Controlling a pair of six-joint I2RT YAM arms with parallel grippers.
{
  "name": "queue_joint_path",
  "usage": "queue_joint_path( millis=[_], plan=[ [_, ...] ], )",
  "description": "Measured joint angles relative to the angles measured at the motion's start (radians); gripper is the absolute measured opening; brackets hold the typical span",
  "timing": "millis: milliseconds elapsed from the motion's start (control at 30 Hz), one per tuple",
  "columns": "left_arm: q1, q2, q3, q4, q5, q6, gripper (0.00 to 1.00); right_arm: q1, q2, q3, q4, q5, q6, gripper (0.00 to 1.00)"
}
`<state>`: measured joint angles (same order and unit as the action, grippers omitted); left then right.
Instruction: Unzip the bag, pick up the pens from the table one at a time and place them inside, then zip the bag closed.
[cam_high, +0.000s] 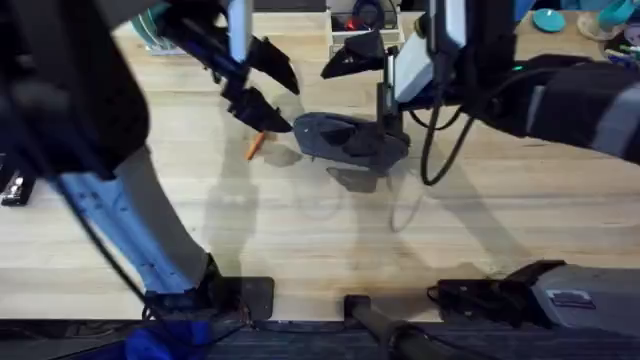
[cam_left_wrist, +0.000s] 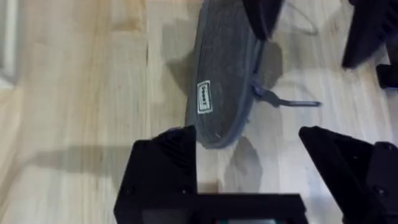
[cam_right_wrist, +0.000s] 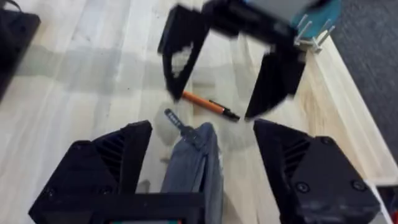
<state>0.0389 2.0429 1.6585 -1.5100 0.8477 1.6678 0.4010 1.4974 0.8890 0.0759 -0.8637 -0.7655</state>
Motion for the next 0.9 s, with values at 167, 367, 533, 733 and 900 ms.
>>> queue_joint_path(
  millis=[167, 367, 533, 733, 900],
  plan=[
    [0.05, -0.132, 0.005, -0.078, -0.015, 0.0, 0.996, -0.018, -0.085, 0.0, -0.138, 0.01, 0.005, 0.996],
    [0.068, -0.275, 0.007, -0.175, -0.041, -0.018, 0.997, -0.038, -0.21, 0.0, -0.29, 0.016, 0.013, 0.996],
    [0.072, -0.383, 0.007, -0.184, -0.073, -0.096, 0.997, -0.044, -0.323, 0.0, -0.412, 0.064, 0.044, 0.996],
    [0.073, -0.544, 0.007, -0.184, -0.111, -0.192, 0.995, -0.044, -0.424, 0.007, -0.585, 0.136, 0.059, 0.996],
    [0.073, -0.654, 0.008, -0.181, -0.134, -0.286, 0.995, -0.044, -0.447, 0.068, -0.714, 0.203, 0.063, 0.996]
  ],
)
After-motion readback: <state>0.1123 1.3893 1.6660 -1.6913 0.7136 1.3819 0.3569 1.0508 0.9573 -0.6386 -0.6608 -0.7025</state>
